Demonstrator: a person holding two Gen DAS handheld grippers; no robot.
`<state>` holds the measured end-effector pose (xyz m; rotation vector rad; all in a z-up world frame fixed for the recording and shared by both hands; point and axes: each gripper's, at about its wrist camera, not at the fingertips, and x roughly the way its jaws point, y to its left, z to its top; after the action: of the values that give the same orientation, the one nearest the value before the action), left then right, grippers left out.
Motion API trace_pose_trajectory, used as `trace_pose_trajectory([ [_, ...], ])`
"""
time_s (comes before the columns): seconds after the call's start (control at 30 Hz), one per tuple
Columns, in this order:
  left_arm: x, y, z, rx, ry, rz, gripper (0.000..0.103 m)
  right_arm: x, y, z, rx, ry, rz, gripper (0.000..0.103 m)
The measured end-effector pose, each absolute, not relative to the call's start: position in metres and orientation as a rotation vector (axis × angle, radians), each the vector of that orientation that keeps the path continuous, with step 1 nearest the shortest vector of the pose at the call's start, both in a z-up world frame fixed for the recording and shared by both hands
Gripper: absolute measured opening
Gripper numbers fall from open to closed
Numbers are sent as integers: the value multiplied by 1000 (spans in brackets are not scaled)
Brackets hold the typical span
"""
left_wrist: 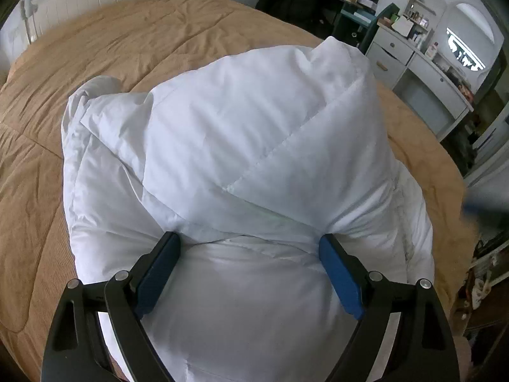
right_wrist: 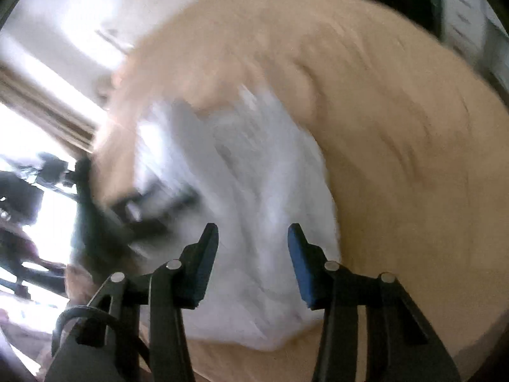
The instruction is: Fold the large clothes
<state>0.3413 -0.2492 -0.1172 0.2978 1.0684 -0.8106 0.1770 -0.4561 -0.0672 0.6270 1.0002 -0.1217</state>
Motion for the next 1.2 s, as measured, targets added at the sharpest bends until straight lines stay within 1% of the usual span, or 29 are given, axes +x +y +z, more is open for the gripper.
trace_pose_trajectory([
  [0.07, 338, -249, -117, 307, 1063, -812, 88, 217, -450, -52, 593, 1001, -71, 36],
  [0.1, 337, -248, -117, 306, 1064, -813, 88, 237, -446, -53, 593, 1018, -42, 26],
  [0.13, 337, -247, -117, 303, 1063, -814, 88, 260, -444, -57, 608, 1041, -8, 24],
  [0.2, 330, -243, -114, 301, 1059, -808, 88, 301, -439, -74, 629, 1097, 39, 23],
  [0.27, 327, -238, -113, 296, 1050, -799, 88, 332, -438, -107, 593, 1189, -16, 23],
  [0.33, 324, -234, -109, 300, 1055, -807, 88, 349, -441, -145, 568, 1294, -92, 15],
  [0.37, 321, -231, -106, 303, 1056, -813, 87, 353, -446, -164, 591, 1328, -98, 14],
  [0.4, 315, -226, -99, 307, 1045, -811, 83, 353, -450, -175, 614, 1334, -117, 13],
  [0.43, 311, -223, -93, 302, 1035, -807, 82, 352, -453, -179, 615, 1330, -127, 12],
  [0.53, 291, -198, -71, 235, 999, -812, 82, 346, -460, -182, 595, 1323, -175, 11],
  [0.6, 277, -189, -76, 207, 1026, -818, 82, 341, -465, -182, 625, 1312, -208, 11],
  [0.63, 264, -190, -85, 245, 1017, -801, 83, 340, -466, -180, 641, 1312, -215, 11],
  [0.73, 242, -196, -107, 328, 996, -760, 89, 334, -466, -173, 648, 1312, -224, 12],
  [0.83, 238, -196, -117, 308, 1012, -744, 92, 335, -460, -139, 579, 1288, -248, 13],
  [0.93, 237, -195, -121, 306, 1010, -745, 93, 337, -438, -93, 513, 1201, -187, 13],
  [1.0, 234, -198, -122, 329, 1004, -744, 94, 342, -421, -79, 499, 1178, -120, 16],
  [1.03, 234, -199, -122, 333, 1003, -744, 94, 348, -415, -81, 491, 1189, -89, 17],
  [1.1, 232, -199, -122, 336, 1000, -747, 95, 360, -410, -107, 459, 1272, -104, 16],
  [1.17, 229, -199, -120, 341, 994, -767, 95, 366, -417, -148, 380, 1358, -226, 8],
  [1.2, 226, -202, -119, 360, 987, -772, 95, 364, -424, -159, 345, 1372, -283, 0],
])
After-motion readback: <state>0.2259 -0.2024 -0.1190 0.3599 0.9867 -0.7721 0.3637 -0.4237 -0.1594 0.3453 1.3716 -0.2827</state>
